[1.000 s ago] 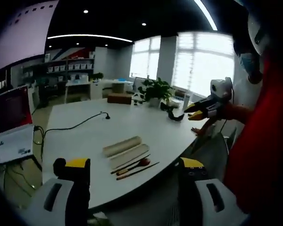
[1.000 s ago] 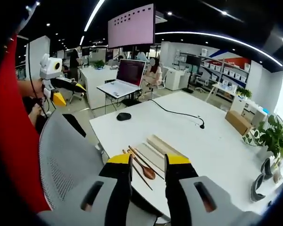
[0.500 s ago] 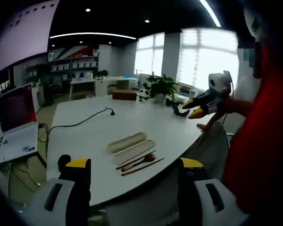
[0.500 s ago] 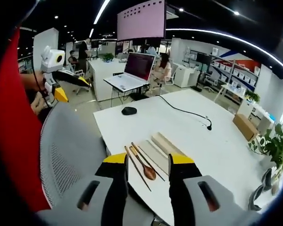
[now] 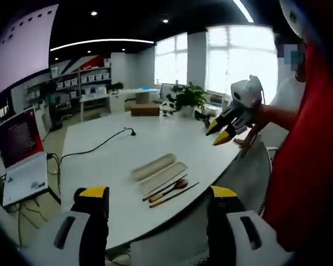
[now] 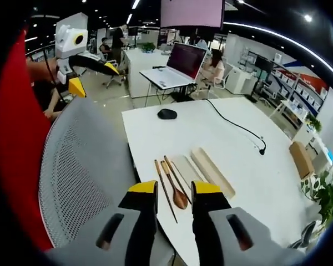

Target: Arrange the utensils inside the cutlery case until each visible utensil rests in its matching compartment.

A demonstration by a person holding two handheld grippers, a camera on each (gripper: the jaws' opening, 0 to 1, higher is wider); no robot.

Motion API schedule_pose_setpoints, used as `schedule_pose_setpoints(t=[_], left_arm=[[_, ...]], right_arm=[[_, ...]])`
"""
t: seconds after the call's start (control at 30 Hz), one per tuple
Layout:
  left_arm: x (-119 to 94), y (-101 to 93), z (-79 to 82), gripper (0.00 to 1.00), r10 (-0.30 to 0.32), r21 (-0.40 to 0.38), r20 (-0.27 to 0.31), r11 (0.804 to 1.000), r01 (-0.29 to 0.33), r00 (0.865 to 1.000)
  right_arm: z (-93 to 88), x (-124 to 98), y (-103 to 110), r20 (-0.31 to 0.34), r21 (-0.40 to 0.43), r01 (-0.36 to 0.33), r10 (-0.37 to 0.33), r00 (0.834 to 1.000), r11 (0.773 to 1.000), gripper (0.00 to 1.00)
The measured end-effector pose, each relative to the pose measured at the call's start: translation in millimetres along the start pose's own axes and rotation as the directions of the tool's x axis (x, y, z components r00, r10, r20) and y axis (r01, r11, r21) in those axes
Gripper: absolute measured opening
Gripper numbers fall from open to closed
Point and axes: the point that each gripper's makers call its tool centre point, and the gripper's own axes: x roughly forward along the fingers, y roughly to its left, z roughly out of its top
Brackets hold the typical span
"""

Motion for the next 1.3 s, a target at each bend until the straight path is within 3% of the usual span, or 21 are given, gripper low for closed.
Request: schedule_pose_setpoints(t=[0.13, 0.2, 0.27, 0.37, 0.53, 0.73, 0.9, 1.07, 1.17, 1.2, 1.27, 1.3], left_arm=[[-3, 10.0, 2.3, 0.72, 0.031, -0.055, 0.031, 0.998, -0.029, 0.999], [-2, 9.2, 6.0, 0.71, 0.019, -0.101, 0.073, 0.995, -0.012, 0.997], [1, 9.8, 4.4, 0.72, 0.012, -0.125, 0.074, 0.992, -0.003, 0.997], [4, 7.9, 4.9, 0.76, -0.015, -0.125, 0.082, 0.992, 0.025, 0.997], [8, 17.4, -0.3, 0.85, -0.012, -0.125, 0.065, 0.992, 0.020, 0.998], [15, 14.7, 5.6, 0.86, -0.050, -0.148, 0.079, 0.987, 0.062, 0.996], [26, 7.4, 7.3, 0.85, -0.107, -0.084, 0.072, 0.990, 0.113, 0.992], [36, 4.1, 10.6, 0.86, -0.156, -0.112, 0.080, 0.980, 0.165, 0.984], [36, 3.4, 12.7, 0.86, -0.125, -0.090, 0.091, 0.987, 0.134, 0.988], [34, 5.5, 13.1, 0.85, -0.090, -0.089, 0.089, 0.991, 0.098, 0.992], [27, 5.9, 11.7, 0.85, -0.050, -0.149, 0.067, 0.987, 0.060, 0.996], [23, 4.1, 17.8, 0.84, -0.043, -0.173, 0.112, 0.983, 0.062, 0.993]], right_arm=[[0.2, 6, 0, -0.011, -0.033, -0.015, 0.014, 1.000, 0.999, 0.27], [0.5, 6, -1, -0.029, -0.035, -0.012, 0.011, 1.000, 0.999, 0.28], [4.0, 5, -2, -0.014, -0.030, -0.012, 0.012, 1.000, 0.999, 0.31], [6.0, 6, -5, -0.014, 0.029, -0.021, 0.021, 1.000, 0.999, 0.30], [9.1, 11, -2, -0.038, 0.022, -0.024, 0.025, 0.999, 0.999, 0.29], [8.3, 24, 2, -0.095, -0.003, -0.016, 0.016, 0.995, 1.000, 0.27], [6.2, 36, 2, -0.130, 0.018, 0.003, -0.001, 0.991, 1.000, 0.29], [2.5, 40, -5, -0.143, 0.021, 0.012, -0.008, 0.990, 1.000, 0.29], [-3.8, 47, -6, -0.128, 0.033, -0.025, 0.029, 0.991, 0.999, 0.26], [-9.0, 50, -6, -0.138, 0.049, -0.038, 0.045, 0.989, 0.998, 0.26], [-13.7, 53, -7, -0.153, 0.038, -0.056, 0.061, 0.986, 0.998, 0.26], [-12.2, 56, -10, -0.132, 0.031, -0.052, 0.056, 0.990, 0.998, 0.26]])
